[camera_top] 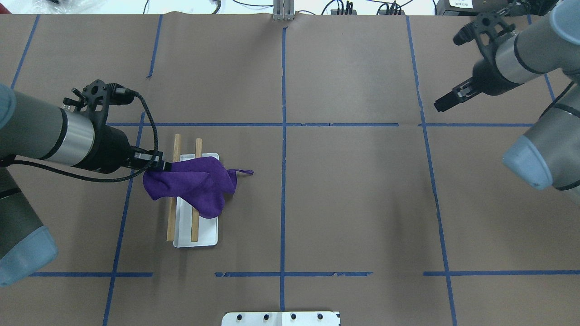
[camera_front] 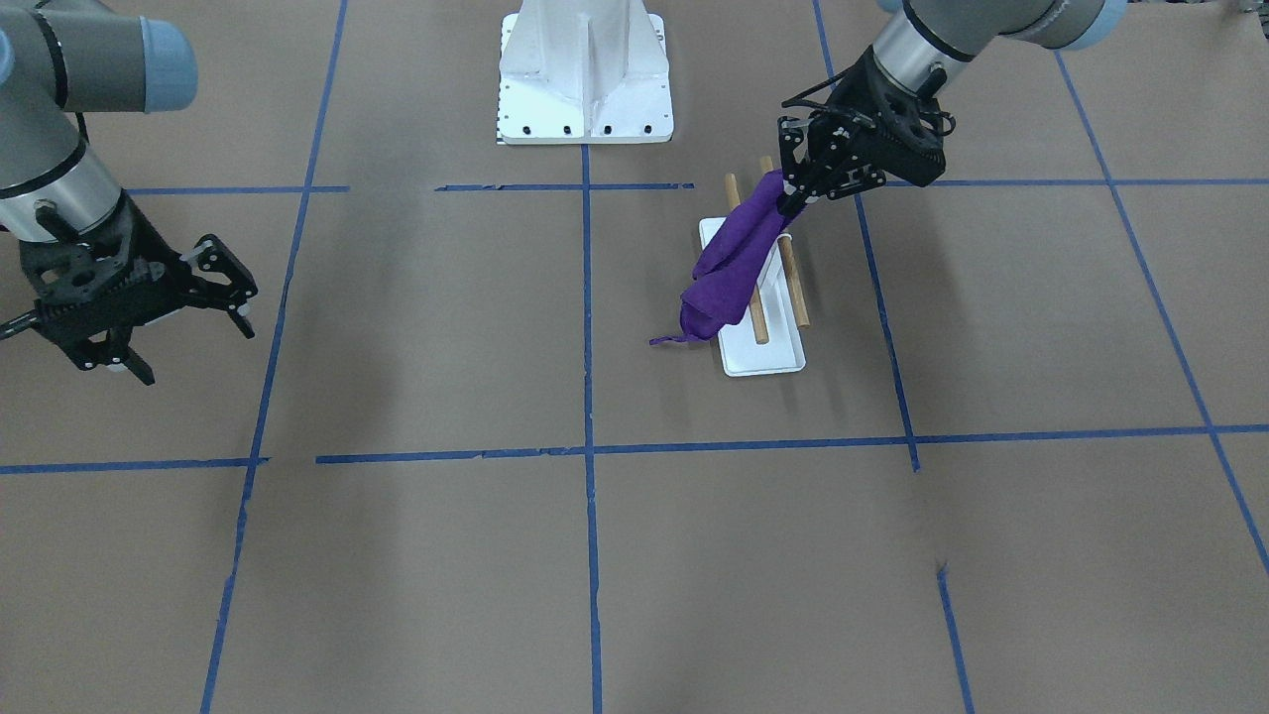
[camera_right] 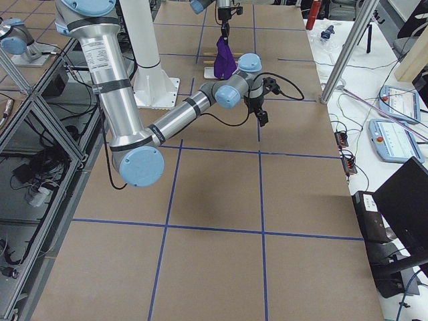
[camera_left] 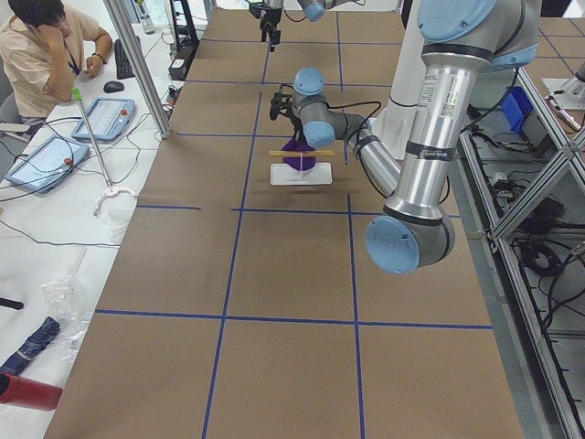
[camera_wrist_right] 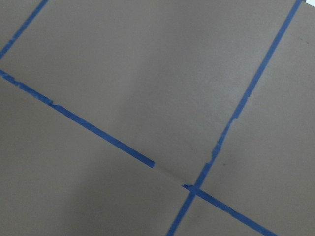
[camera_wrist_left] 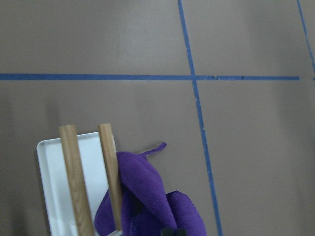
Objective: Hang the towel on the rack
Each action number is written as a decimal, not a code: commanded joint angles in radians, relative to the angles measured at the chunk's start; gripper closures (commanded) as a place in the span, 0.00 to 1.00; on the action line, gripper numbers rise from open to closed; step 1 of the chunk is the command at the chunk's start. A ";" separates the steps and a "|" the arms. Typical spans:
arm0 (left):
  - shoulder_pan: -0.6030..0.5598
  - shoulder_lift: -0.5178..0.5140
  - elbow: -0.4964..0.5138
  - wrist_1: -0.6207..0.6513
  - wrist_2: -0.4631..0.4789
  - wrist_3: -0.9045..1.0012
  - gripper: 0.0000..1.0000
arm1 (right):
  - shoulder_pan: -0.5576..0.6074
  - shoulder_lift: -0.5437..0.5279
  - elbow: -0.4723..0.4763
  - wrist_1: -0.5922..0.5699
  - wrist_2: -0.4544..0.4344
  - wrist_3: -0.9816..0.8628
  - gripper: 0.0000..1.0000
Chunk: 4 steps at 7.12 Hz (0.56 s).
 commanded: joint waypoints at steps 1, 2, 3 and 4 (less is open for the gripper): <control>-0.013 0.132 0.010 -0.112 -0.011 0.110 1.00 | 0.087 -0.088 -0.001 -0.020 0.038 -0.175 0.00; -0.013 0.130 0.027 -0.117 -0.011 0.112 1.00 | 0.102 -0.101 -0.015 -0.019 0.042 -0.209 0.00; -0.013 0.123 0.039 -0.117 -0.011 0.112 1.00 | 0.105 -0.107 -0.021 -0.019 0.040 -0.216 0.00; -0.011 0.126 0.050 -0.118 -0.011 0.124 1.00 | 0.108 -0.107 -0.023 -0.019 0.045 -0.216 0.00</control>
